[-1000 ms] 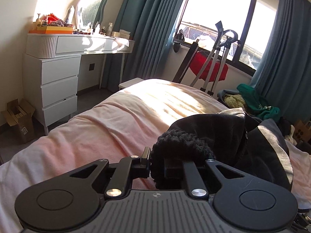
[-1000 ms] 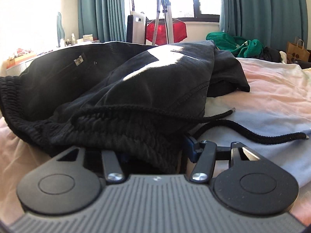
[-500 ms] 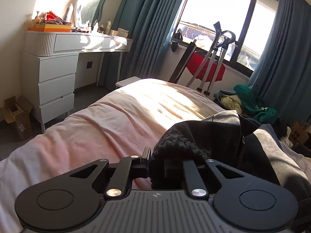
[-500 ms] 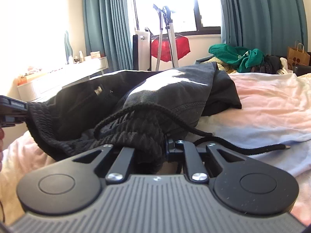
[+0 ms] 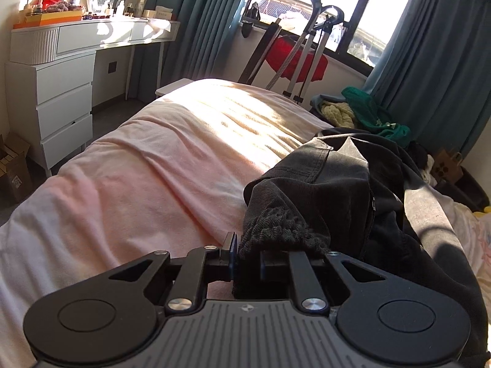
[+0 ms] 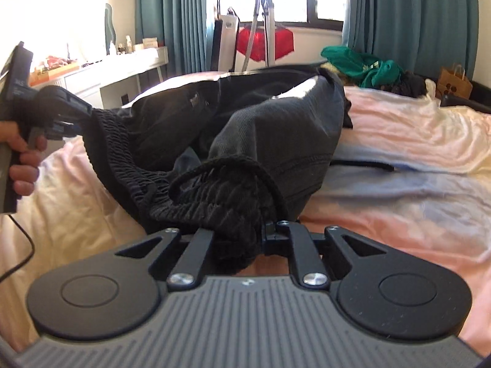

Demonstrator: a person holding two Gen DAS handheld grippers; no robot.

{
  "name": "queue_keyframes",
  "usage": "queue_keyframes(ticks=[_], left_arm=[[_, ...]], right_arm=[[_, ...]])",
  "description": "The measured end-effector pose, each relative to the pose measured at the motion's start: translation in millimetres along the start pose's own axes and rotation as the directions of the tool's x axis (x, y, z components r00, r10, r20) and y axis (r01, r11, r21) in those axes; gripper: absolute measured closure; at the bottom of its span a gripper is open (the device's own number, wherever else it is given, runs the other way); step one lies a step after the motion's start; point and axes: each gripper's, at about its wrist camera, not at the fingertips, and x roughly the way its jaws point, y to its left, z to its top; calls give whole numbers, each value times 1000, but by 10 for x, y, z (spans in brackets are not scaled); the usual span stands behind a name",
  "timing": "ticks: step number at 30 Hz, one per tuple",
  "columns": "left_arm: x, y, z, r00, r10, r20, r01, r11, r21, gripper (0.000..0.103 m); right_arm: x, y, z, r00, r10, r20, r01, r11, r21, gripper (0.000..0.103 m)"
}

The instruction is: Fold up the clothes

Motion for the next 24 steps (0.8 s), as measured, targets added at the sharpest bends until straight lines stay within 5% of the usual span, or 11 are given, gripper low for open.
queue_keyframes(ticks=[8, 11, 13, 18, 21, 24], left_arm=[[-434, 288, 31, 994, -101, -45, 92, 983, -162, 44], [-562, 395, 27, 976, -214, -27, 200, 944, -261, 29], [-560, 454, 13, 957, -290, -15, 266, 895, -357, 23], [-346, 492, -52, 916, -402, -6, 342, 787, -514, 22], [-112, 425, -142, 902, -429, -55, 325, 756, -569, 23], [116, 316, -253, 904, -418, -94, 289, 758, -585, 25]], right_arm=[[161, -27, -167, 998, -12, -66, 16, 999, 49, 90], [158, -70, -184, 997, -9, -73, 14, 997, 76, 89], [162, -91, -178, 997, 0, -73, 7, 995, 96, 89], [202, -118, -178, 997, 9, -74, 0, 993, 114, 88], [215, -125, -178, 997, 11, -78, -1, 992, 126, 88], [223, -130, -179, 997, 14, -77, -3, 991, 135, 88]])
